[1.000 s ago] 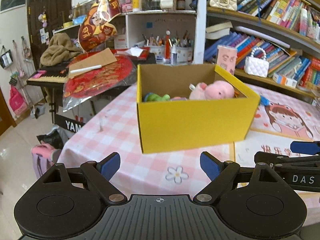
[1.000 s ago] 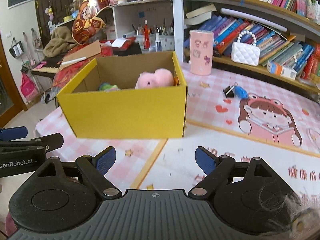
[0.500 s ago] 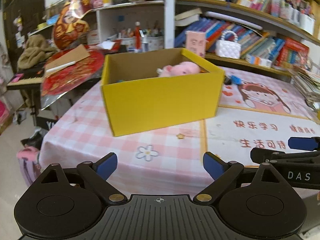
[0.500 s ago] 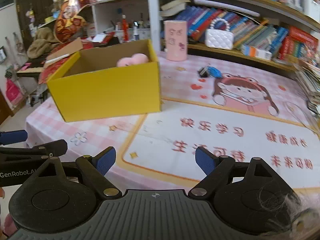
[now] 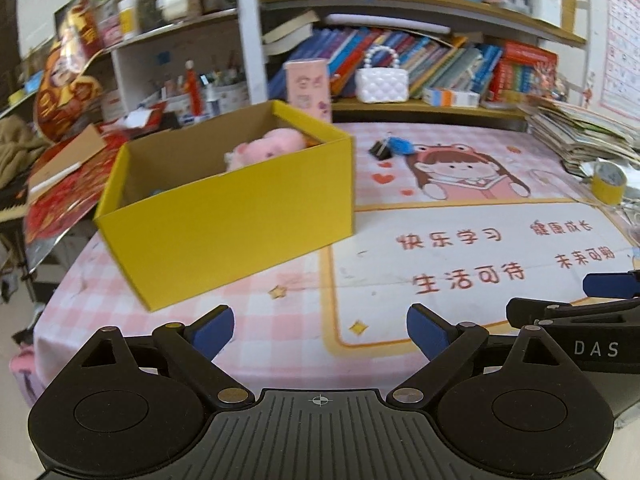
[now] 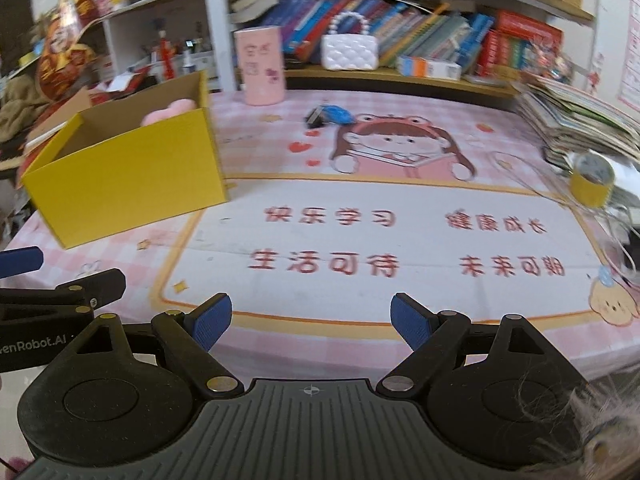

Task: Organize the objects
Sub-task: 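Move both open tools back toward the binder clip and blue eraser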

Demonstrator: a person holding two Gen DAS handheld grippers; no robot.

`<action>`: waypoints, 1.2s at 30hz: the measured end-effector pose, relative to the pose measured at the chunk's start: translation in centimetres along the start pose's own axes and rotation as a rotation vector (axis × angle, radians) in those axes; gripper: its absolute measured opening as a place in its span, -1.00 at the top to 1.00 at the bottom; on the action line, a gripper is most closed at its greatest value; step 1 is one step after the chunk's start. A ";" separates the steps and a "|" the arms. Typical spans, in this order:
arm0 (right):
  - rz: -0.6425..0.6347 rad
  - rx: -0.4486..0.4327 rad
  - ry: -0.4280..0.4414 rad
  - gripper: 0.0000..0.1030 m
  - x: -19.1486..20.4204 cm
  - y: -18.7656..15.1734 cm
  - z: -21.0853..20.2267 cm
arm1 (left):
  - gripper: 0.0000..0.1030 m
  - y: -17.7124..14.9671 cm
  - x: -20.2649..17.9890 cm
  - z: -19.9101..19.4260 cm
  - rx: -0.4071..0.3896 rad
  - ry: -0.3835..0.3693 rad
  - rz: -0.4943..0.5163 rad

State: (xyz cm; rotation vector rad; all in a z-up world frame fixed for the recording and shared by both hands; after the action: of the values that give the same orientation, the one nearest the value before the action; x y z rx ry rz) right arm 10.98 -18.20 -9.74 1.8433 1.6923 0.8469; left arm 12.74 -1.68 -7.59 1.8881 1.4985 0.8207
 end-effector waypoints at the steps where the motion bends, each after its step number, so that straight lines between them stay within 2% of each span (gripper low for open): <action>1: 0.009 -0.001 -0.009 -0.66 -0.5 0.1 0.0 | -0.85 0.2 -0.4 0.3 0.001 -0.006 0.005; 12: 0.092 -0.006 -0.081 -0.66 -6.9 1.8 0.8 | -0.85 3.1 -5.5 3.2 0.000 -0.055 0.058; 26: 0.100 0.004 -0.088 -0.66 -13.0 6.6 4.9 | -0.85 7.0 -10.6 8.1 0.034 -0.094 0.031; 36: 0.060 0.016 -0.051 -0.66 -16.0 10.2 8.8 | -0.85 10.3 -12.3 12.2 0.039 -0.037 -0.023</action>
State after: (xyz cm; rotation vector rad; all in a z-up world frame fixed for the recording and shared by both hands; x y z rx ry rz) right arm 23.83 -34.70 -10.24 1.9190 1.6241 0.8055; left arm 26.31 -16.56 -8.85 1.9002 1.5216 0.7467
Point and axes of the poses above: each gripper's, at about its wrist camera, not at the fingertips, and z roughly the way its jaws point, x to its left, y to its top, the point moved 9 cm from there along z, roughly the way its jaws point, and after that the axes turned 4 degrees about y, right-handed, at the moved point
